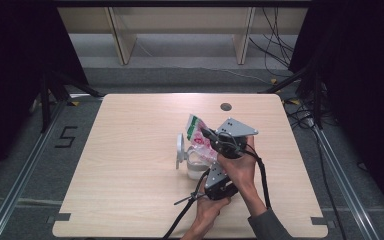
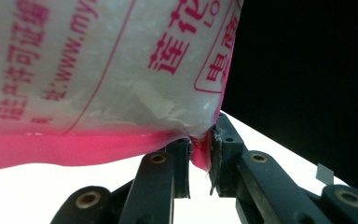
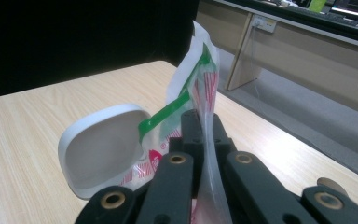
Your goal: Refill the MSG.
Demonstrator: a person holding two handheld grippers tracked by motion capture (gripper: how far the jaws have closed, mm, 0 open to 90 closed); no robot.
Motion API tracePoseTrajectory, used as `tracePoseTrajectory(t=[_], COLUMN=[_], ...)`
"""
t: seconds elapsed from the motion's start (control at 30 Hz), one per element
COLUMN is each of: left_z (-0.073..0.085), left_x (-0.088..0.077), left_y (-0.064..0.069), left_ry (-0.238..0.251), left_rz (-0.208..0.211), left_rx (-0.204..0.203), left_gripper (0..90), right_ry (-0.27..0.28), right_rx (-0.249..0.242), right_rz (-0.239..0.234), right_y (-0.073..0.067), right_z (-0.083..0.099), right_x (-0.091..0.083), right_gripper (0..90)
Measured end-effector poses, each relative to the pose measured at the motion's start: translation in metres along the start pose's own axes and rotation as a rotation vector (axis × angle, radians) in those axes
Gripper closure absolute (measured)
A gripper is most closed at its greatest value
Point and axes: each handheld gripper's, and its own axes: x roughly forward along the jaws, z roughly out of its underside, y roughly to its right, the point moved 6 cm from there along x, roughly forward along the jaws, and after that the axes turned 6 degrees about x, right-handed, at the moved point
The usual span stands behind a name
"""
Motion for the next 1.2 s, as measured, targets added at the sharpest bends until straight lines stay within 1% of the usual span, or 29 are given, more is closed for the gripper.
tracePoseTrajectory(t=[0.03,0.07,0.1,0.2,0.23,0.27,0.3,0.33,0.37,0.4,0.43,0.47,0.5,0.53,0.57,0.6,0.63,0.67,0.7,0.77,0.8,0.83,0.87,0.93,0.97,1.0,1.03,1.17,1.2], left_z=[-0.0002,-0.0003,-0.0010,-0.0009,-0.0011,-0.0007,-0.0012,-0.0020,-0.0025,-0.0024,-0.0025,-0.0023,-0.0019,-0.0020,-0.0020,-0.0017,-0.0020,-0.0025,-0.0032,-0.0032,-0.0023,-0.0020,-0.0018,-0.0022,-0.0028,-0.0028,-0.0027,-0.0025,-0.0023], left_x=[-0.0001,-0.0005,0.0008,0.0022,0.0027,0.0017,0.0021,0.0031,0.0030,0.0023,0.0023,0.0039,0.0041,0.0045,0.0043,0.0035,0.0039,0.0039,0.0041,0.0047,0.0046,0.0051,0.0053,0.0048,0.0048,0.0043,0.0040,0.0047,0.0043], left_y=[0.0001,0.0000,0.0006,0.0005,0.0003,0.0000,0.0004,0.0007,0.0009,0.0006,0.0008,0.0006,0.0002,-0.0002,-0.0003,-0.0002,0.0001,0.0002,0.0005,0.0006,0.0001,-0.0002,-0.0003,0.0002,0.0009,0.0009,0.0008,0.0008,0.0008], left_ry=[0.000,-0.006,0.008,0.006,0.011,-0.005,0.001,0.012,0.013,-0.003,-0.001,0.012,0.009,0.010,0.009,0.001,0.009,0.013,0.018,0.018,0.010,0.014,0.016,0.010,0.016,0.013,0.011,0.017,0.013], left_rz=[0.000,-0.007,0.004,0.004,0.003,-0.005,-0.002,0.010,0.009,-0.003,-0.004,0.007,0.005,0.007,0.001,-0.003,0.009,0.008,0.010,0.011,0.007,0.008,0.008,0.005,0.012,0.009,0.008,0.012,0.011], left_rx=[0.001,0.001,-0.009,-0.009,-0.012,-0.007,-0.012,-0.012,-0.010,-0.002,-0.009,-0.011,-0.012,-0.016,-0.016,-0.011,-0.012,-0.011,-0.014,-0.018,-0.014,-0.016,-0.016,-0.018,-0.015,-0.012,-0.011,-0.016,-0.013], left_gripper=[79.4,79.4,79.4,79.4,79.4,79.4,79.4,79.4,79.4,79.4,79.4,79.4,79.4,79.4,79.3,79.4,79.4,79.4,79.4,79.4,79.3,79.3,79.3,79.3,79.4,79.4,79.4,79.4,79.4], right_ry=[0.000,-0.002,0.008,0.001,-0.005,0.002,-0.007,0.002,-0.001,0.004,0.005,0.001,-0.004,0.002,0.005,-0.009,-0.001,0.003,0.005,0.002,-0.004,-0.005,-0.009,-0.010,0.001,-0.002,0.000,0.000,0.000], right_rx=[-0.004,-0.002,-0.002,-0.012,-0.007,-0.013,-0.003,0.001,-0.003,-0.007,-0.012,-0.009,-0.008,-0.014,-0.018,-0.008,-0.005,0.006,-0.002,-0.017,-0.012,-0.023,-0.010,-0.004,-0.002,-0.003,0.015,-0.002,0.009], right_rz=[-0.009,-0.005,0.004,0.013,0.005,0.004,0.001,0.007,0.001,-0.003,0.009,0.006,-0.006,0.011,0.006,-0.006,-0.004,0.000,-0.007,-0.001,0.004,0.004,-0.004,-0.005,0.001,-0.005,0.001,-0.004,-0.001], right_y=[0.0005,0.0007,0.0004,0.0009,0.0010,0.0026,0.0018,0.0016,0.0013,0.0015,0.0026,0.0017,0.0007,0.0013,0.0021,0.0020,0.0026,0.0025,0.0018,0.0009,0.0009,0.0022,0.0026,0.0019,0.0020,0.0021,0.0017,0.0021,0.0023], right_z=[-0.0003,-0.0005,-0.0009,-0.0006,0.0000,-0.0004,0.0002,-0.0006,-0.0011,-0.0021,-0.0026,-0.0014,-0.0004,0.0000,0.0001,0.0004,-0.0003,-0.0007,-0.0015,-0.0016,-0.0004,0.0006,0.0016,0.0013,0.0004,-0.0003,-0.0002,-0.0001,-0.0003], right_x=[-0.0001,-0.0011,-0.0009,-0.0005,-0.0001,0.0001,-0.0012,-0.0015,-0.0020,-0.0019,-0.0021,-0.0013,0.0000,0.0010,0.0015,0.0004,0.0001,-0.0007,-0.0012,-0.0006,0.0007,0.0024,0.0024,0.0008,0.0006,-0.0002,-0.0005,-0.0001,-0.0005], right_gripper=[90.0,90.0,90.0,90.0,90.0,90.0,90.0,90.0,90.0,90.0,90.0,90.0,90.0,90.0,90.0,90.0,90.0,90.0,90.0,90.0,90.0,90.0,90.0,90.0,90.0,90.0,90.0,90.0,90.0])
